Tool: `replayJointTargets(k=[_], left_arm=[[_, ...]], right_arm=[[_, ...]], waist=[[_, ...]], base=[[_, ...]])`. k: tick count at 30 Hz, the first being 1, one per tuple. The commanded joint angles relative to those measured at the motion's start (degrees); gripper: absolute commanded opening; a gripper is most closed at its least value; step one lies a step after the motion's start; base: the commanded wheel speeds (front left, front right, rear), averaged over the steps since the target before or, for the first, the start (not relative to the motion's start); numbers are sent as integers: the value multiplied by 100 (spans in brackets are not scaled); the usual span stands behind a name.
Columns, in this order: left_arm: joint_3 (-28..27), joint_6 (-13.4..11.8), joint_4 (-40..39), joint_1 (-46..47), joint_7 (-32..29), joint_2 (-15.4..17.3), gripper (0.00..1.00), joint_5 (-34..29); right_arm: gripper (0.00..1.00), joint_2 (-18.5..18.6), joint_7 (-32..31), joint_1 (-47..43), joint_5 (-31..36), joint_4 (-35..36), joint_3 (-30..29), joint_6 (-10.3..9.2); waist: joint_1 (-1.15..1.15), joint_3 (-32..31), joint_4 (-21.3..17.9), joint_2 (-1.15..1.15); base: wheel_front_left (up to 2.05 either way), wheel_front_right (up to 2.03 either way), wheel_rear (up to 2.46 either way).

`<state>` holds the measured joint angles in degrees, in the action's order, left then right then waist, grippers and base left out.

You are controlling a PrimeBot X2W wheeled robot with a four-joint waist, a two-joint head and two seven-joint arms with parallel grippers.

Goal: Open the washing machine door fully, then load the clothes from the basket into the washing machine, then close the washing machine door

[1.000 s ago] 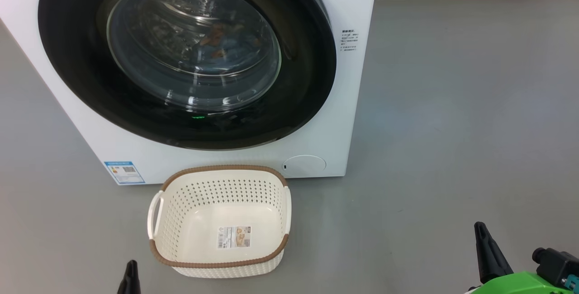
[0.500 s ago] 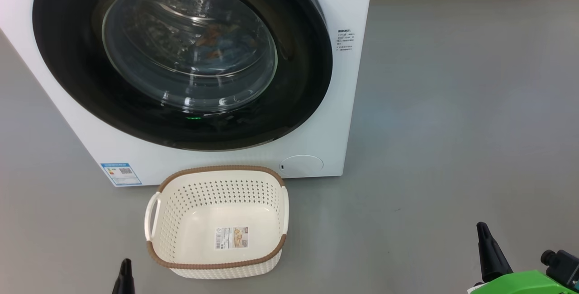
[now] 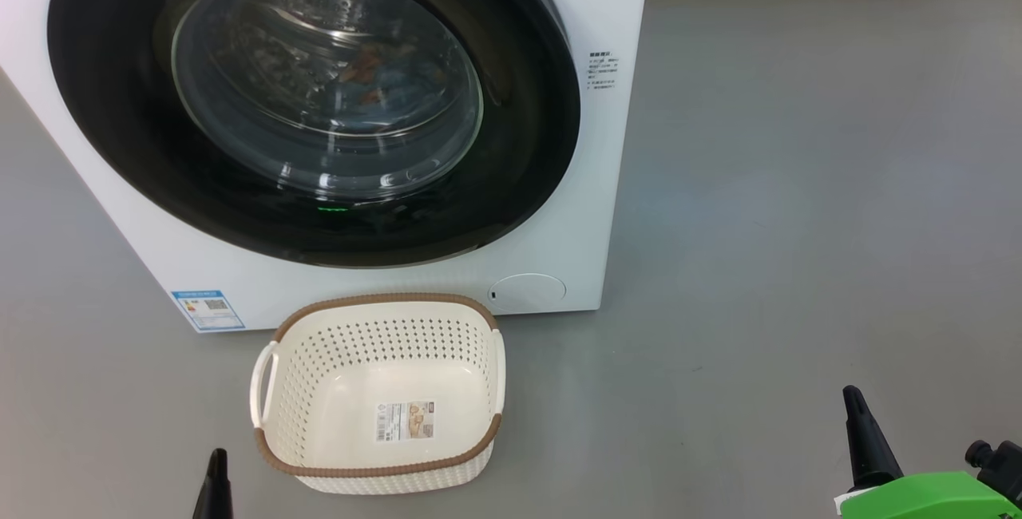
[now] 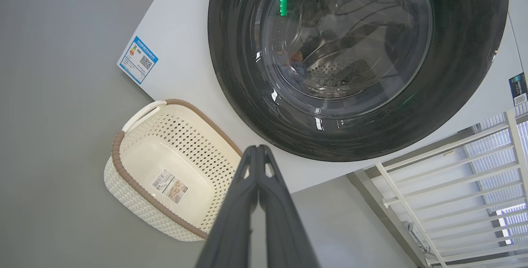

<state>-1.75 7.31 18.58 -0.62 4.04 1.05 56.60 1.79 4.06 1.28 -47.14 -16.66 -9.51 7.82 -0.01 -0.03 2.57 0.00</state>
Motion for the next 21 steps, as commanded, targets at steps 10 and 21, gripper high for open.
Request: replayJointTargets(k=[10,21], left_arm=[[-181,10,-213,342,-180,118,0,614],[-242,12,-264,413,-362,134,0,1234]], right_arm=[[0,68,-173,272,-801,182,147,-18],[0,77,-358,318,-1578,199,179,-21]], waist=[[0,3,-40,0],[1,7,-86,0]], base=[[0,0,0],[0,0,0]])
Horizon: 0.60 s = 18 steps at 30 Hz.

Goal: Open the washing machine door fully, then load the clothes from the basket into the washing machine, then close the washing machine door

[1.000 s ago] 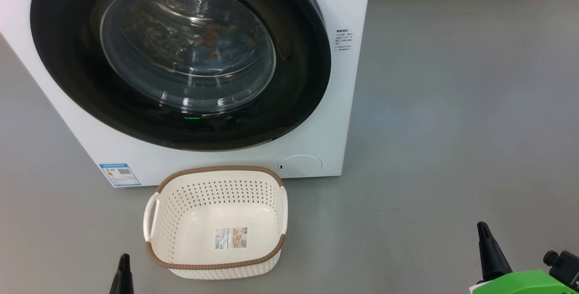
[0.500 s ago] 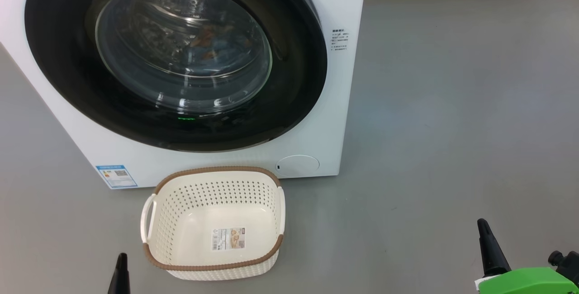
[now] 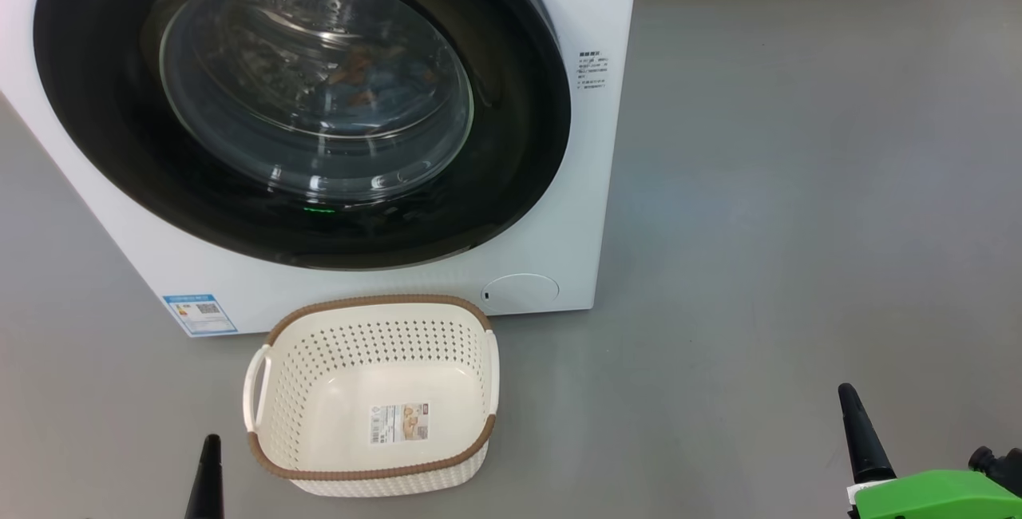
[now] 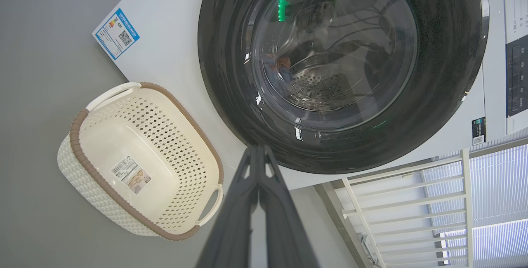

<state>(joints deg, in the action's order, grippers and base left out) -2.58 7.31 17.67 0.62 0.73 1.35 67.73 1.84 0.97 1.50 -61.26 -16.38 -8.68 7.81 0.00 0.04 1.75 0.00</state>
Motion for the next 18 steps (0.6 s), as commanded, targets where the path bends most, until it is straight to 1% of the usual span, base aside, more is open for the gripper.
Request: replayJointTargets(k=[1,18], left_arm=[[-165,12,-177,296,-48,105,0,177],[-254,14,-251,399,-314,128,0,1080]], right_arm=[[0,72,-66,300,-237,172,99,-20],[0,84,-337,367,-1371,197,145,-25]], waist=[[0,1,-8,0],[0,6,-74,0]], base=[[0,0,0],[0,0,0]])
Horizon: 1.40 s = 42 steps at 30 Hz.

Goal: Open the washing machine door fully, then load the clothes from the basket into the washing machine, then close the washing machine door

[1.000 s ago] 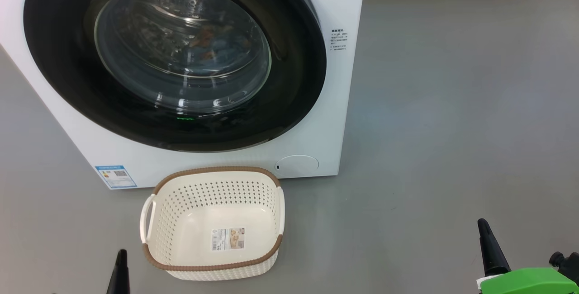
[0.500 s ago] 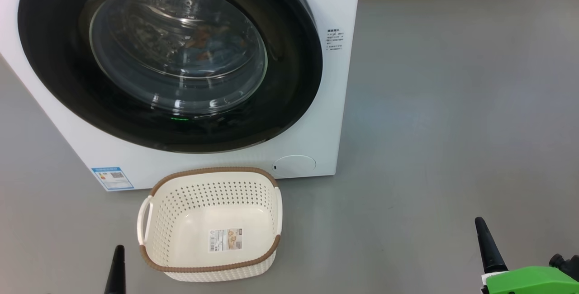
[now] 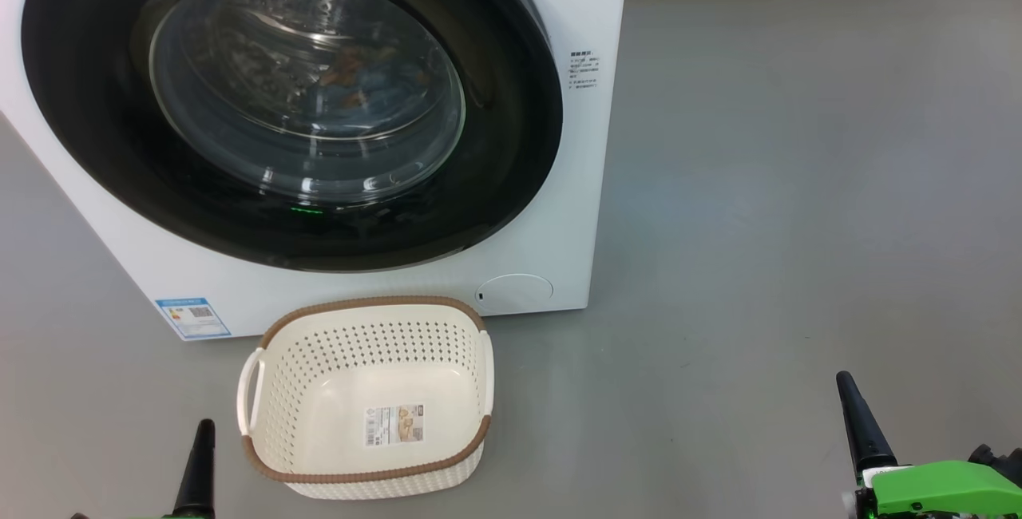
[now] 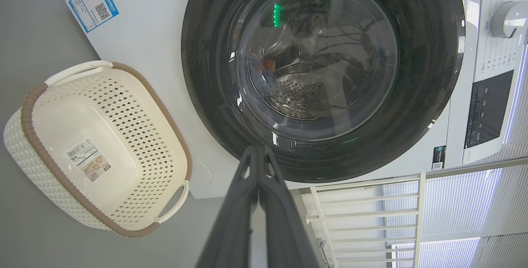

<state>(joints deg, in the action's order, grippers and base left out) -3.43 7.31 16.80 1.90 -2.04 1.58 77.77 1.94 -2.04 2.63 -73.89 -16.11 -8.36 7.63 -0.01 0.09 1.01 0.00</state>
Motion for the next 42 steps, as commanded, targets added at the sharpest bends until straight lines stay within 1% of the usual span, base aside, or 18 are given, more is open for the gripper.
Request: replayJointTargets(k=[1,24,42], left_arm=[[-174,14,-169,278,-53,106,0,131],[-302,18,-275,427,-436,138,0,1428],[-306,18,-276,429,-443,136,0,1441]], right_arm=[[0,75,-52,258,-176,172,115,-7],[0,94,-441,354,-1806,208,181,-14],[0,94,-446,356,-1827,209,182,-14]], waist=[[0,1,-4,0],[0,8,-100,0],[0,8,-101,0]], base=[[0,0,0],[0,0,0],[0,0,0]])
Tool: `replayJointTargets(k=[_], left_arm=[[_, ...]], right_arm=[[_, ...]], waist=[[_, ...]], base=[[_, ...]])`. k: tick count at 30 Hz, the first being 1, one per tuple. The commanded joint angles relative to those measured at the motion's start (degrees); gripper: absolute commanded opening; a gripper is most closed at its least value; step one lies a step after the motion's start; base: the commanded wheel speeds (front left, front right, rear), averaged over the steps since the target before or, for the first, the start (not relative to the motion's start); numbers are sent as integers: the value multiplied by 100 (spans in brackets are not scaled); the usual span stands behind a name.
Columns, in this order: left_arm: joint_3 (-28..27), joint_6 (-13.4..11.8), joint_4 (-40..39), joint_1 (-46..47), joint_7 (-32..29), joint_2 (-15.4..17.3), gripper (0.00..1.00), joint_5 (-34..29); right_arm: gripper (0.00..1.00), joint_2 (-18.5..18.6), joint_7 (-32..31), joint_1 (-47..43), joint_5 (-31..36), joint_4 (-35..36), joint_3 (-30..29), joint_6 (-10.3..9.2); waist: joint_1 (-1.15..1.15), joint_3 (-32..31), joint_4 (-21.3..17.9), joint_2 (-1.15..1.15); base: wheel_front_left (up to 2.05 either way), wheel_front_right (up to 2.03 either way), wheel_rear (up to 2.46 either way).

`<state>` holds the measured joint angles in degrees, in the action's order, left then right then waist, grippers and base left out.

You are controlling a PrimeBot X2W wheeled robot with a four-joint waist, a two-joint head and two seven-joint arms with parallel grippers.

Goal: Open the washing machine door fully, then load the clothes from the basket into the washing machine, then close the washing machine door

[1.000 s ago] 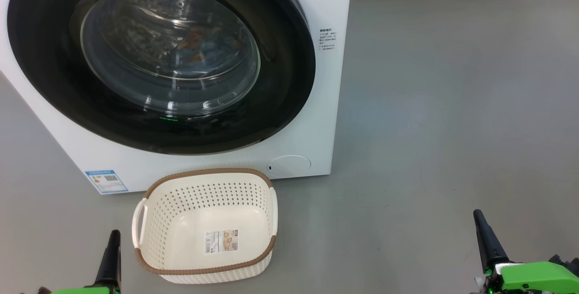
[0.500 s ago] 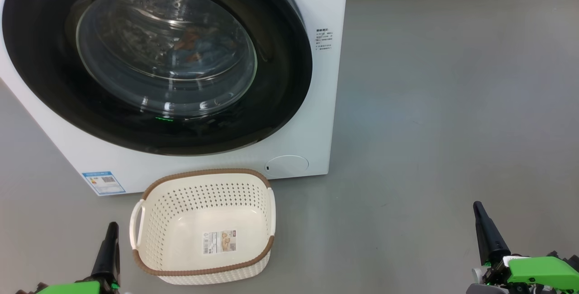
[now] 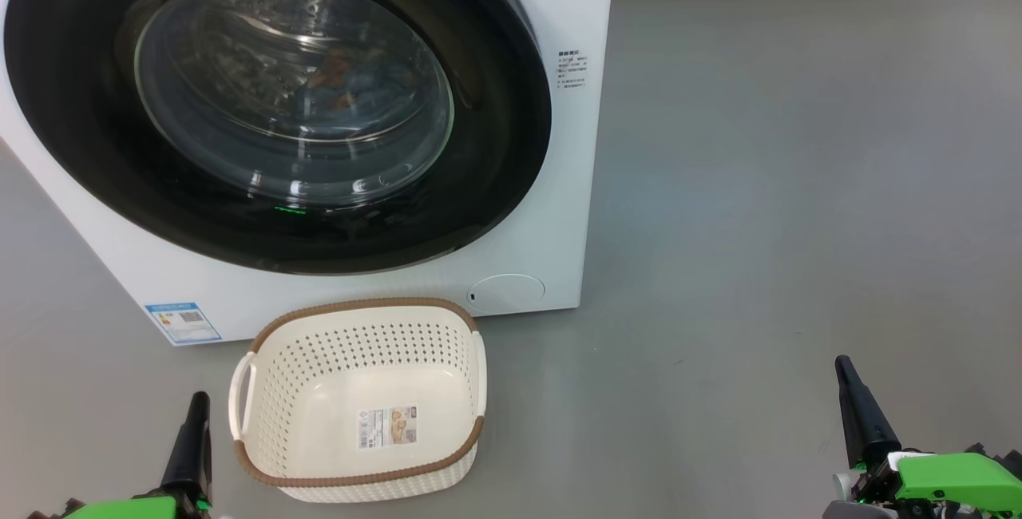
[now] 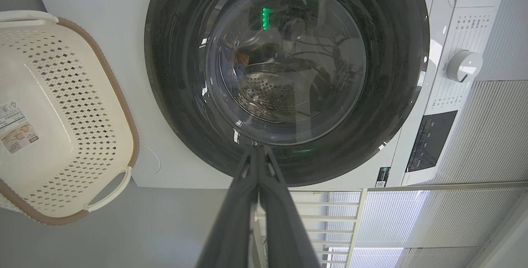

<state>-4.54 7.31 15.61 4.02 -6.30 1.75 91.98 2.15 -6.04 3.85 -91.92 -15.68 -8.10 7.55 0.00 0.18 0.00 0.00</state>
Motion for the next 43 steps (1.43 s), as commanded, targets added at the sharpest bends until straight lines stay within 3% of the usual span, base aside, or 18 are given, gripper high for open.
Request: replayJointTargets(k=[1,43], left_arm=[[-196,18,-156,216,-17,118,0,20],[-200,18,-156,217,-21,115,0,16]], right_arm=[[0,73,-46,233,-24,166,157,-6],[0,73,-45,233,-25,166,158,-6]], waist=[[0,0,0,0],[0,0,0,0]], base=[[0,0,0],[0,0,0]])
